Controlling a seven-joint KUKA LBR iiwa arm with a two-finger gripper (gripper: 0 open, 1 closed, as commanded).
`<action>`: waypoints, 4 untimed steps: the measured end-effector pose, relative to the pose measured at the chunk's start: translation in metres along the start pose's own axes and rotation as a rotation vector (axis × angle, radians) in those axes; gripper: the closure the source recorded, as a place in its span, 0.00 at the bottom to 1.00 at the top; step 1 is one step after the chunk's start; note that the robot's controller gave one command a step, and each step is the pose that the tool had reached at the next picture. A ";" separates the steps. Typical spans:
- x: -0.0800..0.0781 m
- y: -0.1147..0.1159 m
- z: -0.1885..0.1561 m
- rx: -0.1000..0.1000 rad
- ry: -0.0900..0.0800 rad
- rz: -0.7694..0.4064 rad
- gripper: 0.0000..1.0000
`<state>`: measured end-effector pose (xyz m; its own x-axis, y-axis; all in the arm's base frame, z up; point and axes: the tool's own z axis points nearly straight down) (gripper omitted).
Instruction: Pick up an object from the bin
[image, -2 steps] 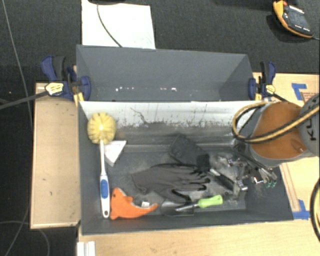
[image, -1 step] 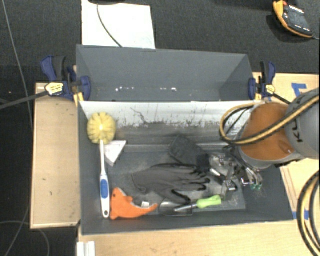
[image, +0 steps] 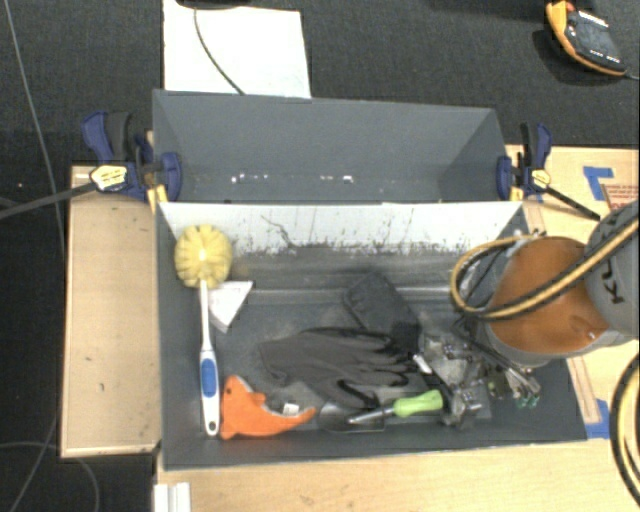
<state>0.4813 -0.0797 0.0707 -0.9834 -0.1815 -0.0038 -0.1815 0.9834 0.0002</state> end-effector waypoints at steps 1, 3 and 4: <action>-0.048 0.085 0.001 0.001 0.000 0.243 1.00; -0.036 0.081 -0.004 0.000 0.000 0.238 1.00; -0.046 0.074 0.001 0.001 -0.003 0.249 1.00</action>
Offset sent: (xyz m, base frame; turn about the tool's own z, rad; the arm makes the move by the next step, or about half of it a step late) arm 0.0000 0.0000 0.0000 0.0000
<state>0.5133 0.0014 0.0699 -0.9978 0.0659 -0.0067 0.0659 0.9978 0.0009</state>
